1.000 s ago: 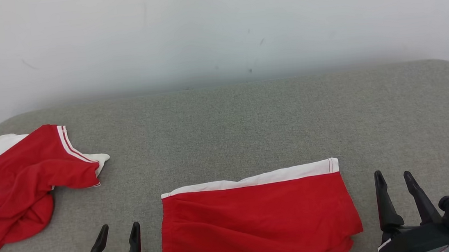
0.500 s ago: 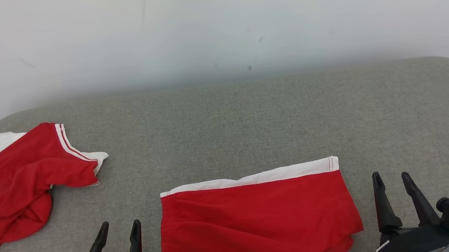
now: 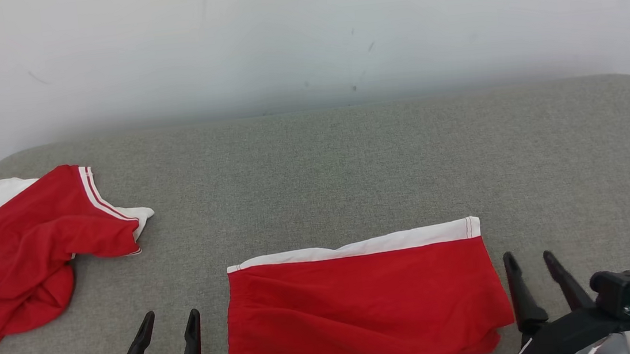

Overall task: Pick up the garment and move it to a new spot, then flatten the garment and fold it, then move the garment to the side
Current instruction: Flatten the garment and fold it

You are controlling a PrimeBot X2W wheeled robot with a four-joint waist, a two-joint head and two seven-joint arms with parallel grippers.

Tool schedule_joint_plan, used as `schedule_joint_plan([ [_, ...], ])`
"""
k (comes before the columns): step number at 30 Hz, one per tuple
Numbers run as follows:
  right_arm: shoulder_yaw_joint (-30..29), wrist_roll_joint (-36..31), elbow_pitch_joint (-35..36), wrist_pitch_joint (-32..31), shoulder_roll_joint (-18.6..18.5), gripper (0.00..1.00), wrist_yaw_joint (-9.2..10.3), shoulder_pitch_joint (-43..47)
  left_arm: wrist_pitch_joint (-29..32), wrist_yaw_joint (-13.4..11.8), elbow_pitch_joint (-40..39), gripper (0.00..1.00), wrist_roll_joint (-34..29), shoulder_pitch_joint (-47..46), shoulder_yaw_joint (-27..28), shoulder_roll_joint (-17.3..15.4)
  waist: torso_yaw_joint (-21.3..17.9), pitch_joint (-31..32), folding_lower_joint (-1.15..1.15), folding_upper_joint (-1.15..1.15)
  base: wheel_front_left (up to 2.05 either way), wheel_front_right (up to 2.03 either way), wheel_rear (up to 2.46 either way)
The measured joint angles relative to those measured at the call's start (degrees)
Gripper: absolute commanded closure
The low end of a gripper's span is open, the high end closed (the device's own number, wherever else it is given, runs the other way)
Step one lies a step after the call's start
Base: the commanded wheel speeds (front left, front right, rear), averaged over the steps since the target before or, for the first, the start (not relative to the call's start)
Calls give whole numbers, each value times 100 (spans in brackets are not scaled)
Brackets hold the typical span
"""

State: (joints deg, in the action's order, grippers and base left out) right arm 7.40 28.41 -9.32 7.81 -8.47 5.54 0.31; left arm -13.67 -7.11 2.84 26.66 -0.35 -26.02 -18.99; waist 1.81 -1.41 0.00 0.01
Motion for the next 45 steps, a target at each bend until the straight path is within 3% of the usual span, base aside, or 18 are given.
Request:
schedule_joint_plan([
  [21, 71, 193, -190, -3507, -430, 0, 154, -527, 181, 0, -22, 0, -16, -10, -63, 51, 155, 4, 0, 0, 0, 0, 0],
  [35, -194, 190, -803, -5001, -433, 0, 160, -1169, 257, 9, -12, 0, -15, -130, -111, 81, 382, -125, 0, 0, 0, 0, 0],
  [45, -405, 123, -1143, -5576, -196, 0, 177, -1379, 305, 13, 13, 0, -15, -136, -194, 116, 520, -133, 0, 0, 0, 0, 0],
])
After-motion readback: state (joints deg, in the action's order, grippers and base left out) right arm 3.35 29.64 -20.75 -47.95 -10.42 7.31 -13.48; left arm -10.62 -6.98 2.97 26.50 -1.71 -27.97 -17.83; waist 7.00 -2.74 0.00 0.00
